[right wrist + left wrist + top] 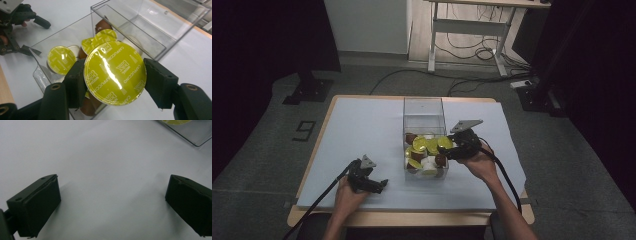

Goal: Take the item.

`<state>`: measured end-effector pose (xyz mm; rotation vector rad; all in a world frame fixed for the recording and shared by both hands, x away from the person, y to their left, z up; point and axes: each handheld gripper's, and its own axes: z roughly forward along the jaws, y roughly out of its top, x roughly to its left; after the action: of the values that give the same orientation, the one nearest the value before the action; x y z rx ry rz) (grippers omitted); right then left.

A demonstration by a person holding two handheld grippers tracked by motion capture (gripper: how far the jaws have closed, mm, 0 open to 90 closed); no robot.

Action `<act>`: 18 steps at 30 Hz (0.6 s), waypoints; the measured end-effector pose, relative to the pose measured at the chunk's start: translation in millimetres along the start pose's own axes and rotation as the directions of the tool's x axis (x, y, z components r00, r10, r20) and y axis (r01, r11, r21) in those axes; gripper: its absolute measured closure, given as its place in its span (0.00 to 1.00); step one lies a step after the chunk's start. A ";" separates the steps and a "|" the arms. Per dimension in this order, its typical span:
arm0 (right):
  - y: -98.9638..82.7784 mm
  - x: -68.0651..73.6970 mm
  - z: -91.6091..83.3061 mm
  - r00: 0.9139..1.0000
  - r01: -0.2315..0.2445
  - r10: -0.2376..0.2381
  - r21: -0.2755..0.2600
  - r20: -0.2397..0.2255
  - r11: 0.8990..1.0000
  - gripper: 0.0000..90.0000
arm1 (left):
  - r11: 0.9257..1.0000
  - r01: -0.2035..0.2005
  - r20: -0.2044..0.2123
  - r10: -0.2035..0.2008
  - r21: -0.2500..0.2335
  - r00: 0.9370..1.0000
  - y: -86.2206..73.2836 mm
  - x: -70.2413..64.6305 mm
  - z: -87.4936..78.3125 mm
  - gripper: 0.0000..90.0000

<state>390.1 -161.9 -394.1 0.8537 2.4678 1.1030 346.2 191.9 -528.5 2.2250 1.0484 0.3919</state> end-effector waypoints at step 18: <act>-23.7 -25.0 -14.3 0.995 -0.043 0.042 0.013 0.091 0.999 0.43 | 1.000 0.000 0.000 0.000 0.000 1.000 0.0 0.0 0.0 0.00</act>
<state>393.0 -198.3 -401.7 0.9436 2.3966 1.0370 346.2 191.9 -528.5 2.2250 1.0489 0.3915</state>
